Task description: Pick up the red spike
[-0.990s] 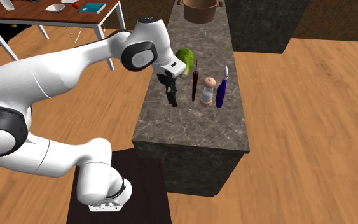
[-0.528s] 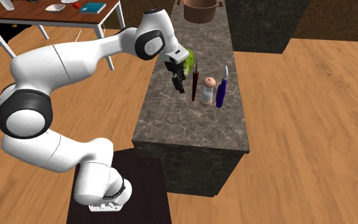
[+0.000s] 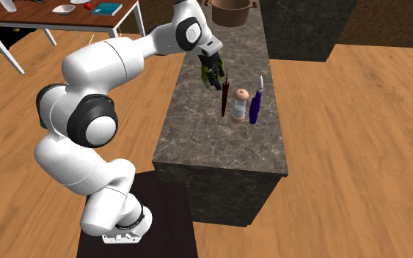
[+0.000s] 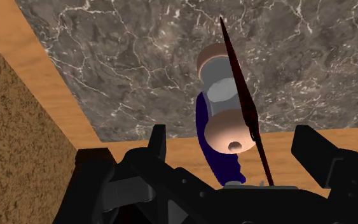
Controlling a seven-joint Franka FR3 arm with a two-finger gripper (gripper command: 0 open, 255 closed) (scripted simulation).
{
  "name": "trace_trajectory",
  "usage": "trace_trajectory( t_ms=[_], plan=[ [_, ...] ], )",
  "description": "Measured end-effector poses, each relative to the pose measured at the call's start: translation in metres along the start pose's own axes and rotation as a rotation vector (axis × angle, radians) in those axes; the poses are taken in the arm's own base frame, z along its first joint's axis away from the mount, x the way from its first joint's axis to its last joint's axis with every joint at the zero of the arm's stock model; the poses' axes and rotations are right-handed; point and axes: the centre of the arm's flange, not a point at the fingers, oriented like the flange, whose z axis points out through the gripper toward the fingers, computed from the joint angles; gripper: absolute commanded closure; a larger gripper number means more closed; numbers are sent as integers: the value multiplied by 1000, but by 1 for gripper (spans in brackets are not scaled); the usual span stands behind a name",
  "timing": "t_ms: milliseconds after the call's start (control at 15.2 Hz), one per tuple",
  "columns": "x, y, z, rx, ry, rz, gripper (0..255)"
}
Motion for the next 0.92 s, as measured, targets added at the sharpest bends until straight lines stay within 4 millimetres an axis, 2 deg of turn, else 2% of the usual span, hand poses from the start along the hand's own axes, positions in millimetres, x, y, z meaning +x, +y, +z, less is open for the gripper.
trace_trajectory(
  t_ms=[66,198,660,726,924],
  plan=[
    [3,-12,1,2,6,12,0],
    [6,-21,2,3,31,38,0],
    [-3,-25,33,4,40,50,0],
    [-4,-26,35,5,40,50,255],
    [-5,-26,37,5,41,50,255]
  ],
)
